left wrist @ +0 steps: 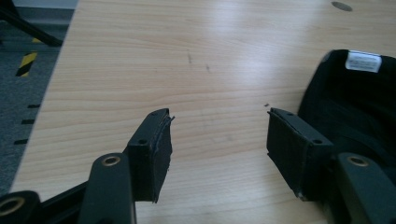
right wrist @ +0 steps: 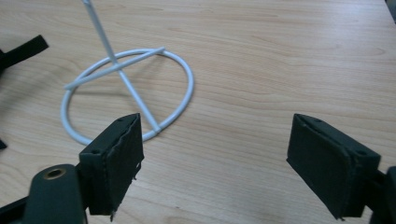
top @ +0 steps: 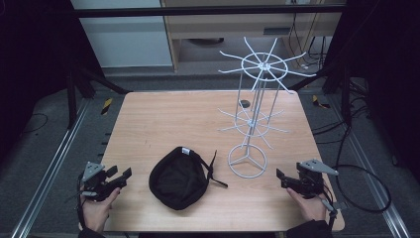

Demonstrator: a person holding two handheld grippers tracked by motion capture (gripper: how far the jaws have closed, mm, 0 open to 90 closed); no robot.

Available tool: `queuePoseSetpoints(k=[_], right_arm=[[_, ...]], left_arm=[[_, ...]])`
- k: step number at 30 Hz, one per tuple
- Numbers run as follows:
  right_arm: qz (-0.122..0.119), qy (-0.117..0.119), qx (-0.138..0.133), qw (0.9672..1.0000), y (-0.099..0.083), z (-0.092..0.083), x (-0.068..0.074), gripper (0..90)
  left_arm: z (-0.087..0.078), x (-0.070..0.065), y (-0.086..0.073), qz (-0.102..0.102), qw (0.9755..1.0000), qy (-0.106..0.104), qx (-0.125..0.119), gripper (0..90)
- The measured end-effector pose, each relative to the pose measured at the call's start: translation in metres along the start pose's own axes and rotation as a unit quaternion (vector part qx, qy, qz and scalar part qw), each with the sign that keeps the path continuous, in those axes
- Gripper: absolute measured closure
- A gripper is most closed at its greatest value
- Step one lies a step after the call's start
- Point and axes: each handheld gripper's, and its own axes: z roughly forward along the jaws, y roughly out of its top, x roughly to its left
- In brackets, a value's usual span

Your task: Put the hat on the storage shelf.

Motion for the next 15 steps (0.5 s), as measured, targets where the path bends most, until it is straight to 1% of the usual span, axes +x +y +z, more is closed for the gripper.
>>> queuePoseSetpoints(k=[2,4,5,6,7,8,10,15], right_arm=[[-0.002,0.002,0.000,1.0000,0.000,-0.001,0.001,20.4],[-0.009,0.004,-0.002,1.0000,0.000,-0.002,0.005,22.2],[-0.009,0.013,0.000,0.9999,0.000,-0.003,0.010,23.7],[-0.009,0.013,0.000,0.9999,0.000,-0.003,0.010,23.7],[-0.016,0.020,0.007,0.9996,0.000,-0.002,0.016,25.9],[-0.016,0.020,0.007,0.9996,0.000,-0.002,0.016,25.9],[-0.027,0.029,0.013,0.9991,0.000,-0.001,0.022,26.9],[-0.039,0.053,0.013,0.9978,0.002,0.002,0.036,28.1]], left_arm=[[0.000,-0.006,0.000,0.003,0.9999,-0.008,0.006,39.8],[0.000,-0.011,-0.001,0.007,0.9998,-0.016,0.010,39.9],[-0.001,-0.015,-0.002,0.010,0.9996,-0.024,0.011,40.0],[-0.001,-0.015,-0.002,0.010,0.9996,-0.024,0.011,40.0],[-0.002,-0.017,-0.002,0.012,0.9995,-0.028,0.011,40.0],[-0.002,-0.019,-0.002,0.013,0.9994,-0.032,0.010,40.0],[-0.003,-0.024,-0.002,0.017,0.9990,-0.039,0.013,40.0],[-0.002,-0.033,-0.003,0.021,0.9982,-0.053,0.019,39.9]])
